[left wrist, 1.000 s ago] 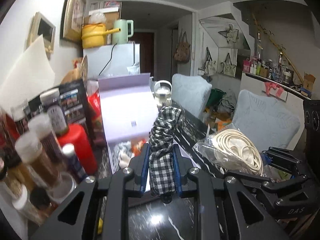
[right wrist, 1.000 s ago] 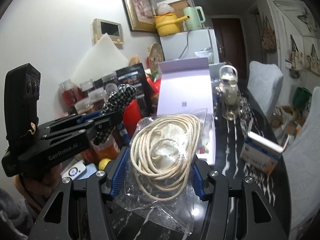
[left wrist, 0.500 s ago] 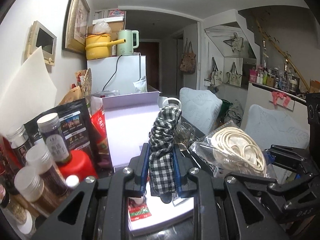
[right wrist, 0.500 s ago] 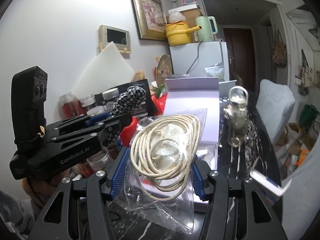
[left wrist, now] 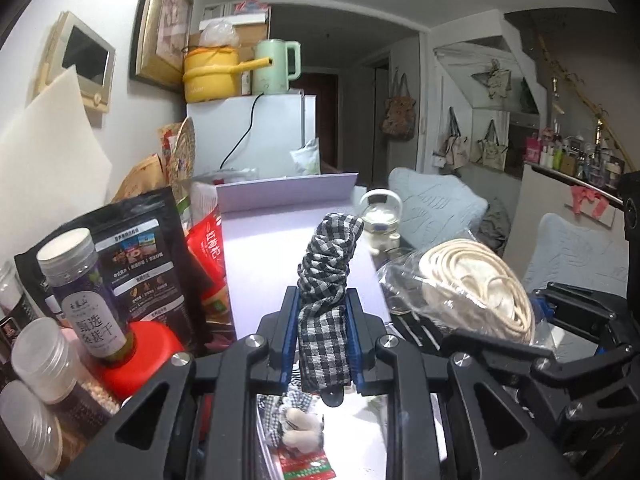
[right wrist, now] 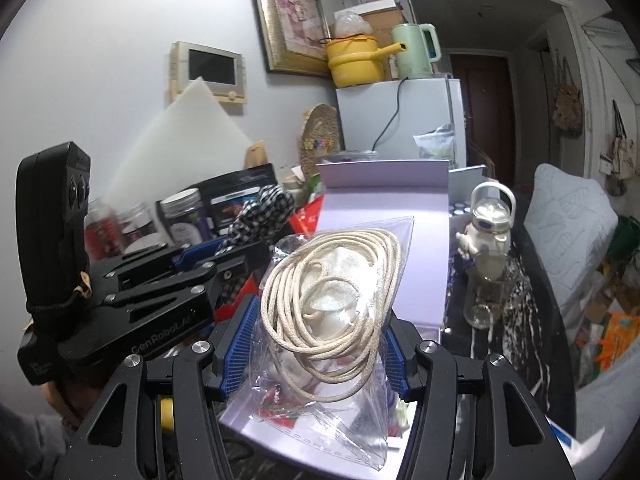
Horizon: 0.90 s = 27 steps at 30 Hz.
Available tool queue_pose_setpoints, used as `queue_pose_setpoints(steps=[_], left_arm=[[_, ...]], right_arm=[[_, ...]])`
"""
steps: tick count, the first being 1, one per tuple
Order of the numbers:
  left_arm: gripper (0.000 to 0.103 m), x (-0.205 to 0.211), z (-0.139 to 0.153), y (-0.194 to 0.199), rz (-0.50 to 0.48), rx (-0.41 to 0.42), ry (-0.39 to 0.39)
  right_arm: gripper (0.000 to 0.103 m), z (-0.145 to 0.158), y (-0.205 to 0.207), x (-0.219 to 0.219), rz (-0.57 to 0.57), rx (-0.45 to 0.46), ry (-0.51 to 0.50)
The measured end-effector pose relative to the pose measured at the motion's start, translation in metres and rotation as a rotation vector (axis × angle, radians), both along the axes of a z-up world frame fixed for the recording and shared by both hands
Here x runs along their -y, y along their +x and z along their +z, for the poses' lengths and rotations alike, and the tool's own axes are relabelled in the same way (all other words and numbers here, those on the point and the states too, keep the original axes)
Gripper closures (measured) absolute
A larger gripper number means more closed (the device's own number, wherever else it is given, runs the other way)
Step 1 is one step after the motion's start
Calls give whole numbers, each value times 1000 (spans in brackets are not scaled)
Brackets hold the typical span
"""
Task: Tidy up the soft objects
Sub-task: 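Lift both held items and carry them toward the open gift box, then lower the scrunchie and cord bag into the gift box and open both grippers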
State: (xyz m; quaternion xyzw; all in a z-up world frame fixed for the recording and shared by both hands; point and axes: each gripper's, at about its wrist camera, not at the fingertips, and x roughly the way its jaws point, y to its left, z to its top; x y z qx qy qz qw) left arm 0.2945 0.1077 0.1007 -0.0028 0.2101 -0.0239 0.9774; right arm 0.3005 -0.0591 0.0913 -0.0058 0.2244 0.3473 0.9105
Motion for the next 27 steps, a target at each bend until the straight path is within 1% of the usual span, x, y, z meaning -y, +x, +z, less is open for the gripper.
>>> queue_pose_setpoints(steps=[4,12,18,20,23,27], left_arm=[[81,-11,-9,17,46,-39,-6],[81,-14,-36,45,74,-131,1],[81,-6,-60,64,68,-208,26],[81,-3,-69,71,61,-240,30],[81,-2,-84,81,45,-311,15],[81,2,-100,90,44,-366,33]], right_arm=[[47,-11,20,-4,-6,-27,4],[47,-38,50,-5,-27,-128,-44],[47,-54,68,-4,-58,-178,-73],[47,-59,73,-5,-62,-194,-82],[47,-68,79,-7,-72,-220,-100],[47,-78,88,-7,-83,-250,-121]])
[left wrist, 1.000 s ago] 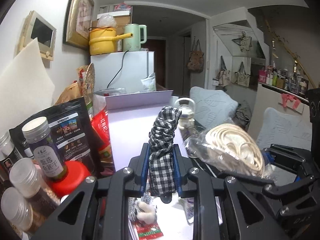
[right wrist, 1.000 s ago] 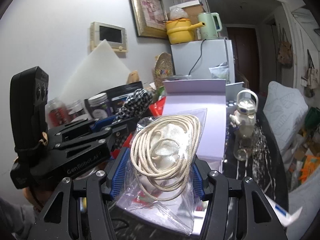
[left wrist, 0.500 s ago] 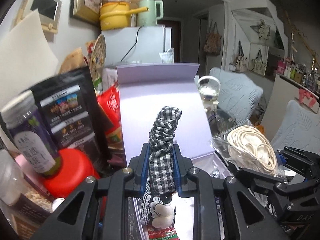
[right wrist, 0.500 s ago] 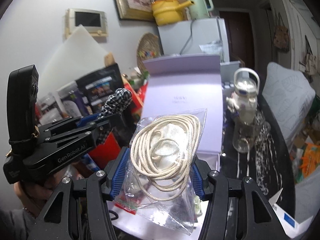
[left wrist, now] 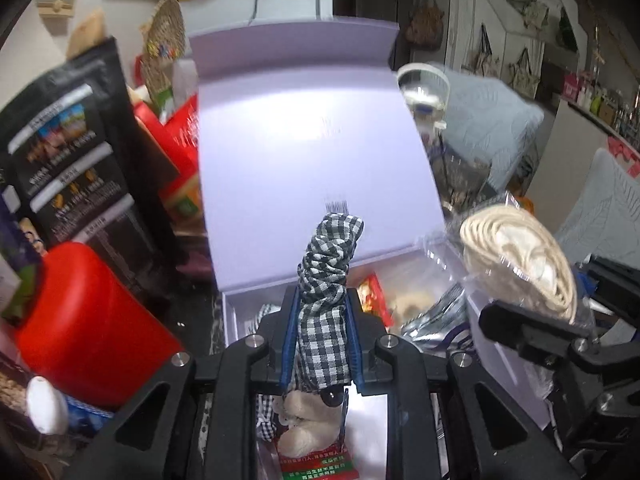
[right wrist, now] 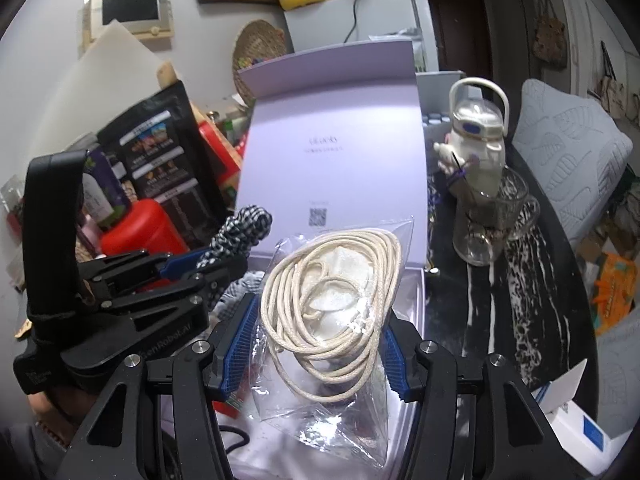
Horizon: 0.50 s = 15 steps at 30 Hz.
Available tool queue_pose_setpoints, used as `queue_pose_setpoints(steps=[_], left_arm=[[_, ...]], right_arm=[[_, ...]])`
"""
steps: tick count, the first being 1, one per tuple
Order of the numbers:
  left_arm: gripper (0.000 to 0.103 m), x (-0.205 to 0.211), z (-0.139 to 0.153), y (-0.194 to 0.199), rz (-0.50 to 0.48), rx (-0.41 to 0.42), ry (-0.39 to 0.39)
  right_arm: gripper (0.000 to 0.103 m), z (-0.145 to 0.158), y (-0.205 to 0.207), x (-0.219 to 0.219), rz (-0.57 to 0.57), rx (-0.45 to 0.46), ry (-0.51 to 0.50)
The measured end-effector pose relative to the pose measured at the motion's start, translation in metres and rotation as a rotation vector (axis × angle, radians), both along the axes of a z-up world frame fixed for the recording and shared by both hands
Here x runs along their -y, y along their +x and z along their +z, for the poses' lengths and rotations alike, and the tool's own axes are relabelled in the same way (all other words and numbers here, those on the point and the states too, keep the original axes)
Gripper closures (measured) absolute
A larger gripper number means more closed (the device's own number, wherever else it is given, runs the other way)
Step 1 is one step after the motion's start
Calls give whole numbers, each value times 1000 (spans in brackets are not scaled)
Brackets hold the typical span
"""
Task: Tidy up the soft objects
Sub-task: 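Lower the scrunchie and cord bag into the gift box and open both grippers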
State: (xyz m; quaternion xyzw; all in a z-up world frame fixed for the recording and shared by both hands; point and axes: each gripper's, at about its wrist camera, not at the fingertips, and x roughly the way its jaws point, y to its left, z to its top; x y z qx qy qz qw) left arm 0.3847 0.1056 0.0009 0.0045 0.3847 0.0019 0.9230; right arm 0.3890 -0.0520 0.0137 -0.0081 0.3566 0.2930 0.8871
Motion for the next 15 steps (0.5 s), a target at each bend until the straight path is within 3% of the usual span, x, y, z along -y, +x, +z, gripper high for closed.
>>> queue_pose_setpoints(steps=[9,15], left_arm=[[81,8,-37,19,1,-141,20],[81,5,-45,25,2,-153,28]], right_arm=[[47,-15,12,1,-23,-52,-10],[47,-24,17,0,-3,-93,25]])
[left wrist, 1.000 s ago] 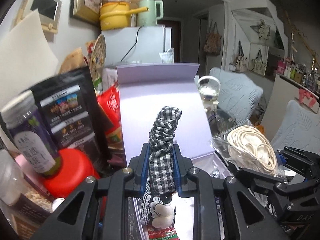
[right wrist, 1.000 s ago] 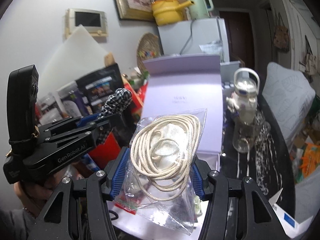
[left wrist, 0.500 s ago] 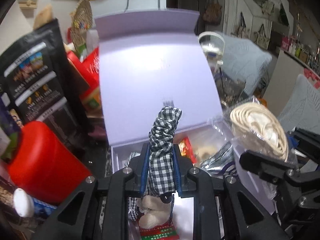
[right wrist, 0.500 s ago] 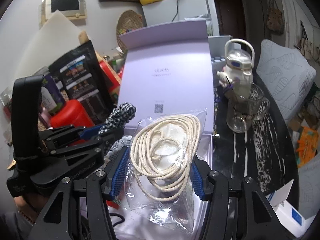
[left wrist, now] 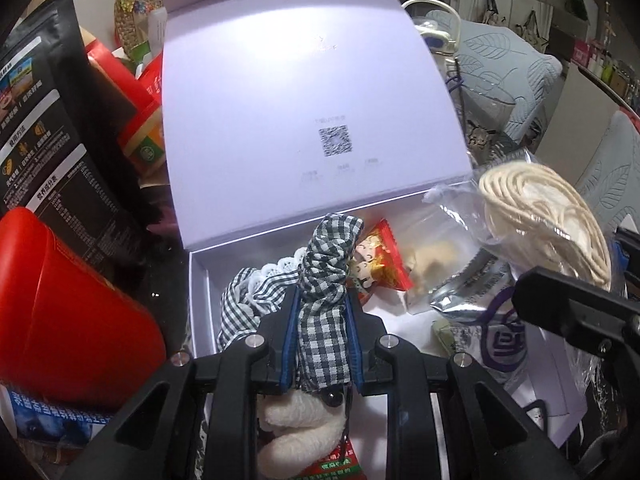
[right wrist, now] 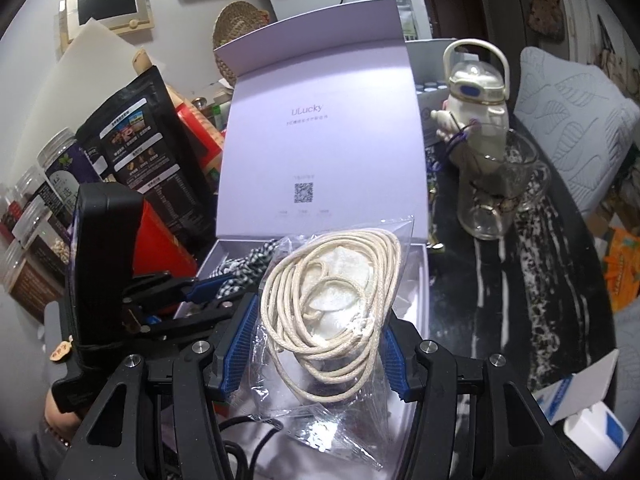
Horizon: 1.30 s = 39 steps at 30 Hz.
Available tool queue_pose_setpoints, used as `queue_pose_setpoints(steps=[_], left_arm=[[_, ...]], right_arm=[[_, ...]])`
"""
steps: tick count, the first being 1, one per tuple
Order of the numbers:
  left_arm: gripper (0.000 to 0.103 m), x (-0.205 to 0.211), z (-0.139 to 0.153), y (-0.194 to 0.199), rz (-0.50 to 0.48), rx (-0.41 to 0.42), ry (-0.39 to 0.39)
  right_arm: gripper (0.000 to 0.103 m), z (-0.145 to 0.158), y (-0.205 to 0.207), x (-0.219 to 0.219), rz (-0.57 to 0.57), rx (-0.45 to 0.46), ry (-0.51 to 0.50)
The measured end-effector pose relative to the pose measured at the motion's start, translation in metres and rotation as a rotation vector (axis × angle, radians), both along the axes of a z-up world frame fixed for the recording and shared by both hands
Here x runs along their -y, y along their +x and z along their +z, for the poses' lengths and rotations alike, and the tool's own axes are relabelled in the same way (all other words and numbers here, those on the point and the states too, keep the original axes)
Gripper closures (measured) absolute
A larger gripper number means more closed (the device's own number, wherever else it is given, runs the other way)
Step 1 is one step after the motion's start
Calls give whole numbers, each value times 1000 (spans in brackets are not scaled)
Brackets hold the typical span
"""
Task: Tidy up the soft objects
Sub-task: 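Lower the scrunchie and cord bag into the gift box and open both grippers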
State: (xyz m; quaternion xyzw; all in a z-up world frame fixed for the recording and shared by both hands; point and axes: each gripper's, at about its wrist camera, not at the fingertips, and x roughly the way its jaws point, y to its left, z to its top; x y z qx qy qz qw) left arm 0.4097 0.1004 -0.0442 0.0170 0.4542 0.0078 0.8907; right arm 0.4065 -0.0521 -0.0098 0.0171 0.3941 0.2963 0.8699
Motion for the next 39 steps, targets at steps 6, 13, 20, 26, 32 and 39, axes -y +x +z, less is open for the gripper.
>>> queue_pose_setpoints(steps=[6,13,20,26,32,39], left_arm=[[81,0,-8,7,2,-35,-1],[82,3,-12,12,-11,-39,14],[81,3,-13,12,-23,-40,26],[81,9,-16,13,-35,-43,53],[81,16,-19,15,-47,-47,101],[81,20,-18,16,-33,-49,107]], right_arm=[[47,-15,5,-7,-1,-34,-24],[47,-30,9,-12,-45,-19,-95],[47,-47,20,-10,-28,-84,-76],[42,-51,23,-9,-25,-114,-75],[36,-44,22,-2,-14,-139,-73],[28,-23,12,9,-33,-70,-100]])
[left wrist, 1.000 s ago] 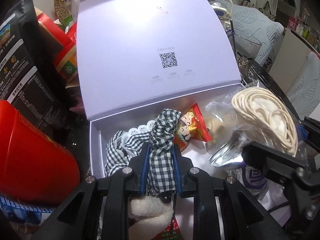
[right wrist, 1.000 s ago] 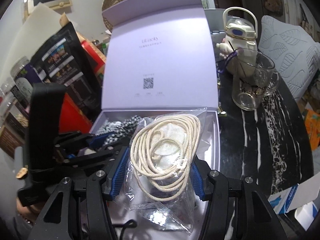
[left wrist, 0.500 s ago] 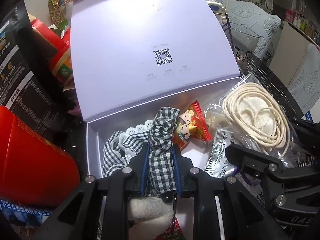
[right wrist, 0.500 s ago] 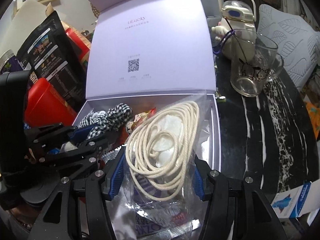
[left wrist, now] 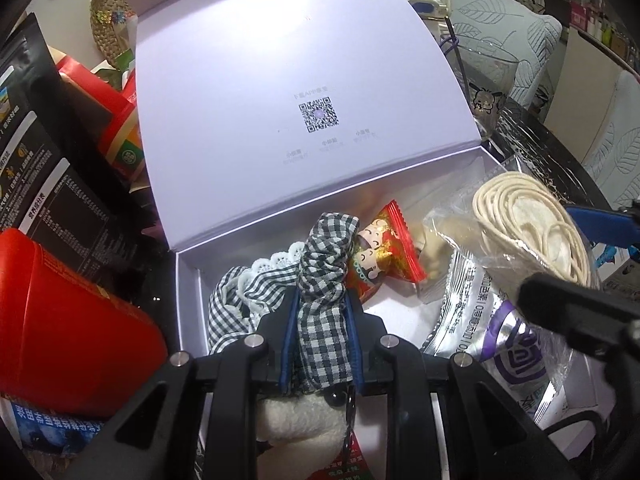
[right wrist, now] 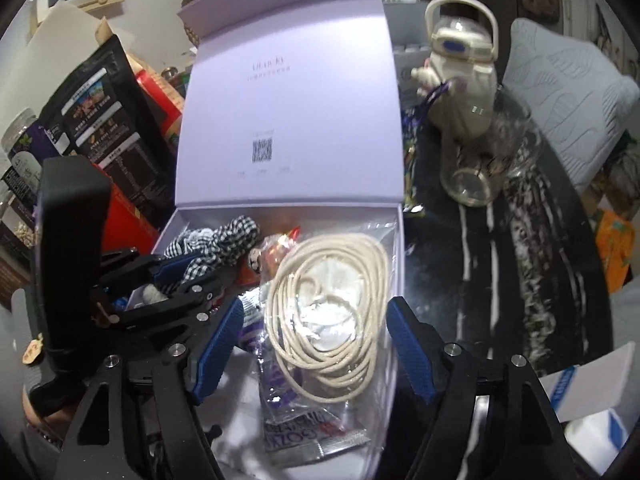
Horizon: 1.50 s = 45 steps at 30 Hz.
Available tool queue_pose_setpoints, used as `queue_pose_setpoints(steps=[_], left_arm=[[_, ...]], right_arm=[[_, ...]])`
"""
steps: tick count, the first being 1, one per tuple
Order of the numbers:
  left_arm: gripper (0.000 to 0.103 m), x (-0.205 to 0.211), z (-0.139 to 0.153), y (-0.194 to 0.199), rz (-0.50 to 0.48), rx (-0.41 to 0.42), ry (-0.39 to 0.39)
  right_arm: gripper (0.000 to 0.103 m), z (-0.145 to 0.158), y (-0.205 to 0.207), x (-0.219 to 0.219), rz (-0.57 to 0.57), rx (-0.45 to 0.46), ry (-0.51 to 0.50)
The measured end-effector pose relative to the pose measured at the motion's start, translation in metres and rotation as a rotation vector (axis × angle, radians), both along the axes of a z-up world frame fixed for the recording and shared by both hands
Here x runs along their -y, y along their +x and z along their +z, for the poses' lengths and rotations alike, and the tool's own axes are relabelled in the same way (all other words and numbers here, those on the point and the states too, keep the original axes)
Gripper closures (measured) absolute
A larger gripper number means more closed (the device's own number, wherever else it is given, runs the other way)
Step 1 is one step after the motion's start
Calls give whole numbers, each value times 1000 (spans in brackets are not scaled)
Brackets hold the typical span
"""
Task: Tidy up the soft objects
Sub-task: 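Lower the scrunchie and cord bag into the gift box and open both grippers, then withdraw both tools up and away from the gift box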
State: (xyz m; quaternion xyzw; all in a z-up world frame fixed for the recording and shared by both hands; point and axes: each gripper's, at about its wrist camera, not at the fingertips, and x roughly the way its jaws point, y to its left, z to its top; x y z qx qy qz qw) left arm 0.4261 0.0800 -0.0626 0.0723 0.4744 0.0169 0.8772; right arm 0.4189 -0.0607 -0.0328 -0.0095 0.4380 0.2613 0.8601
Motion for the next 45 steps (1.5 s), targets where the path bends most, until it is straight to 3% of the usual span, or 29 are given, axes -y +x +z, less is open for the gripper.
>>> queue_pose_setpoints(steps=[13,14,17,19,30,38,45], left_arm=[[80,1,9,-7,17,11,-10],[77,2,11,-8,15,13,-11],[42,5,16,-13,0,29,-21],[35,6,20,-16,22,56,4],[34,8,48,-43,-5,83,-64],[34,10,93,-83,-10,175,-82],[34,8,132,-133,-21,274,-84]], right_arm=[[26,25,-9,13,-42,78,-28],[26,27,-10,14,-45,86,-31],[26,35,-16,17,-51,113,-33],[26,40,-20,20,-50,127,-28],[26,56,-44,36,-71,152,-35],[26,75,-76,37,-55,196,-3],[26,104,-116,40,-43,285,22]])
